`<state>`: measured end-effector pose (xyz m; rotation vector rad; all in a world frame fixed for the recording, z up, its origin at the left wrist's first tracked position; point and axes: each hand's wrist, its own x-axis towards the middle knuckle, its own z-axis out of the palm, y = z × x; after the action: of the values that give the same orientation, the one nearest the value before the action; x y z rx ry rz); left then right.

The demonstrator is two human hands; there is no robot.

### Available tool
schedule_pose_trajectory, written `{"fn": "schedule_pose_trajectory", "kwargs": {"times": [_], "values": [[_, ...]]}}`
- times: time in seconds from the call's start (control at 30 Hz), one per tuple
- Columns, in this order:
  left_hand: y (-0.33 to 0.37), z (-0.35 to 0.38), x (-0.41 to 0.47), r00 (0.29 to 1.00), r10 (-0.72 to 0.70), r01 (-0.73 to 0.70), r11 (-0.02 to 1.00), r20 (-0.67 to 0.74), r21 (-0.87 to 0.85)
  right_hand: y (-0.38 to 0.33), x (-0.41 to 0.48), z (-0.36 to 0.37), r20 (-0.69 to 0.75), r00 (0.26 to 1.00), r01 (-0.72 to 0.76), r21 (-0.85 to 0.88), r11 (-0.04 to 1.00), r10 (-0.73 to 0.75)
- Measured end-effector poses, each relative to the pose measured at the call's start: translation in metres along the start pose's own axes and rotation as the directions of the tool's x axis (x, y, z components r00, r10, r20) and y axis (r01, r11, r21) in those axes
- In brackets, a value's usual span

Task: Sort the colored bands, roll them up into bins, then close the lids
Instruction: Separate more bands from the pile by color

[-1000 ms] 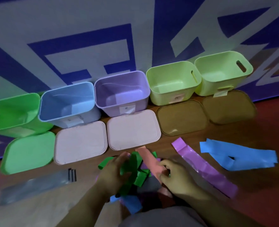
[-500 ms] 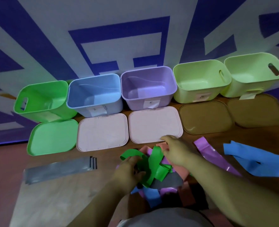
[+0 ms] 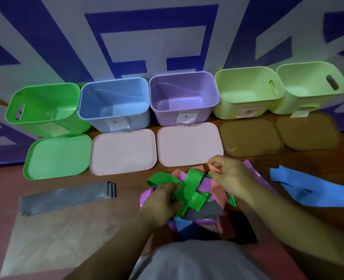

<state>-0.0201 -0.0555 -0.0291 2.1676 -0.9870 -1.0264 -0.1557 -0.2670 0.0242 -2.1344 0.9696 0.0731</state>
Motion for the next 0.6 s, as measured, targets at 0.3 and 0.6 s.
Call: {"fn": "schedule_pose_trajectory", "kwargs": {"times": [0.3, 0.6], "values": [[0.058, -0.01, 0.014, 0.977, 0.167, -0.087, 0.882, 0.136, -0.463, -0.045, -0.044, -0.037, -0.157, 0.988, 0.054, 0.359, 0.932, 0.004], [0.098, 0.022, 0.022, 0.939, 0.262, -0.038, 0.721, 0.222, -0.692, -0.035, -0.063, -0.069, -0.296, 0.943, 0.046, 0.574, 0.818, 0.155]]}}
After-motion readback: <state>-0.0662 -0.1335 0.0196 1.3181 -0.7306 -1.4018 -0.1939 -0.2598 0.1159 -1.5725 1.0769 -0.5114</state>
